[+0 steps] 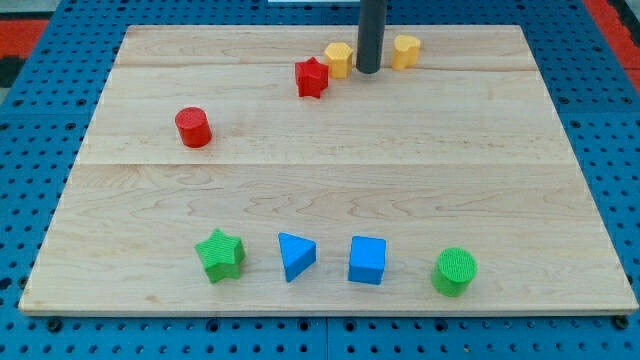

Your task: Slightly touch the yellow heart

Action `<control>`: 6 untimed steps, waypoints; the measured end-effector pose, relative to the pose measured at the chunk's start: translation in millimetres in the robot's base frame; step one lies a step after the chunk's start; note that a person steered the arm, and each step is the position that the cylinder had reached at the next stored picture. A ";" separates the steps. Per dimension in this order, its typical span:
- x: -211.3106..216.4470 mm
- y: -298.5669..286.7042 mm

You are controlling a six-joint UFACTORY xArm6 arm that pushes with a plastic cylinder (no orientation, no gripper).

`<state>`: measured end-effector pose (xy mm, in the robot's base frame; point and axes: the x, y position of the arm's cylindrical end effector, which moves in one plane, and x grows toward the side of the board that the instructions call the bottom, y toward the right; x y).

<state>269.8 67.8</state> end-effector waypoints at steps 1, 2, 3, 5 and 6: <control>-17.3 11.1; 6.8 14.1; 21.7 39.1; 20.8 -8.9; -16.4 -0.5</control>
